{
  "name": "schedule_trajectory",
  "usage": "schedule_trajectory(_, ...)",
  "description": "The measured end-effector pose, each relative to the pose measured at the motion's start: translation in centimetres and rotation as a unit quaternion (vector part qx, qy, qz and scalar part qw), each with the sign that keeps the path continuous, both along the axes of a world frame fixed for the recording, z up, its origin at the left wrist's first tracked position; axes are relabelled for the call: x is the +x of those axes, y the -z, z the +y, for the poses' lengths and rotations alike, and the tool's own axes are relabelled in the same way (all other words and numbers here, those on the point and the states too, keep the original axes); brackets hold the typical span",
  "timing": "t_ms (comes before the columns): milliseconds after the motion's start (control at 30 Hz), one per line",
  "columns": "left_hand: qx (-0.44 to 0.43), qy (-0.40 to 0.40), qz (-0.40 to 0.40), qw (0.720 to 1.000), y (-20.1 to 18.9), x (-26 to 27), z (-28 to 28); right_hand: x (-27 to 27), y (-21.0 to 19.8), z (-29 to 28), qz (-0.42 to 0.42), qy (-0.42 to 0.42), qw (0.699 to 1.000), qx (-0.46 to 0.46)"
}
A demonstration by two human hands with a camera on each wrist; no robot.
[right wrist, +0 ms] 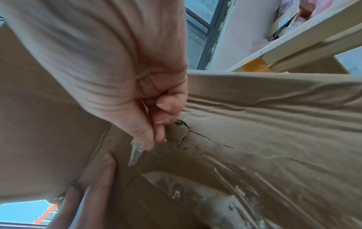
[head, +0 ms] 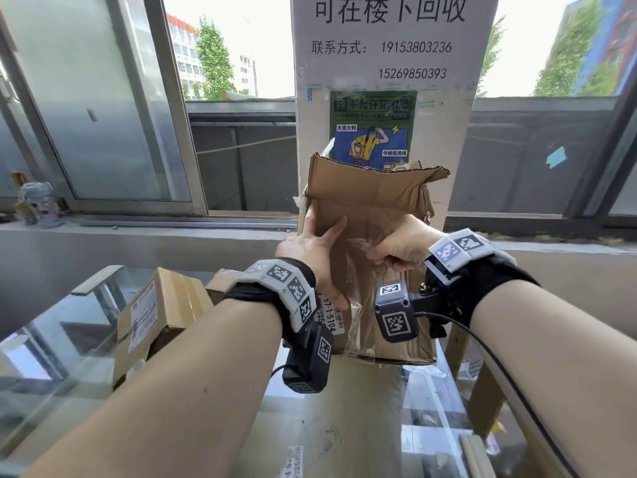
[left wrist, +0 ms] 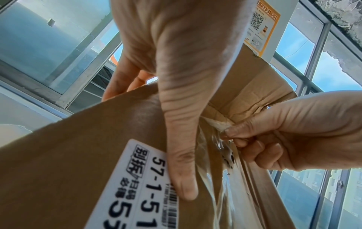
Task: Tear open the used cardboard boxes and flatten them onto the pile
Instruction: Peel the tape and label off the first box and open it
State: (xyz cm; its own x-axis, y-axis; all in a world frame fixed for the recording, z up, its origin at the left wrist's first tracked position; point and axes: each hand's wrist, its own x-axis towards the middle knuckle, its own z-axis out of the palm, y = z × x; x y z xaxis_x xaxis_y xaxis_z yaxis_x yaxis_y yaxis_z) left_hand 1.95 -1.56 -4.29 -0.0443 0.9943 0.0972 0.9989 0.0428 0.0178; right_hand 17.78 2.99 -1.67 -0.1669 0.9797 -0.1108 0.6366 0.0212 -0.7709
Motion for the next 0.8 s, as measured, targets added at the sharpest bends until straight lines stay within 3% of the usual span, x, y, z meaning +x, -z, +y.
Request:
schedule_trajectory(533, -0.007, 0.004, -0.013, 1.0, 0.2, -0.2, -0.4, 0.4, -0.7, -0.7, -0.069, -0.07, 0.995, -0.001)
schedule_trajectory(667, -0.007, -0.018, -0.012, 1.0, -0.2, 0.1, -0.2, -0.6, 0.0, -0.5, -0.078, -0.047, 0.994, 0.054)
schedule_trajectory(800, -0.026, 0.0, -0.011, 1.0, -0.1, 0.2, 0.5, -0.6, 0.5, -0.4, -0.12, -0.013, 0.976, 0.183)
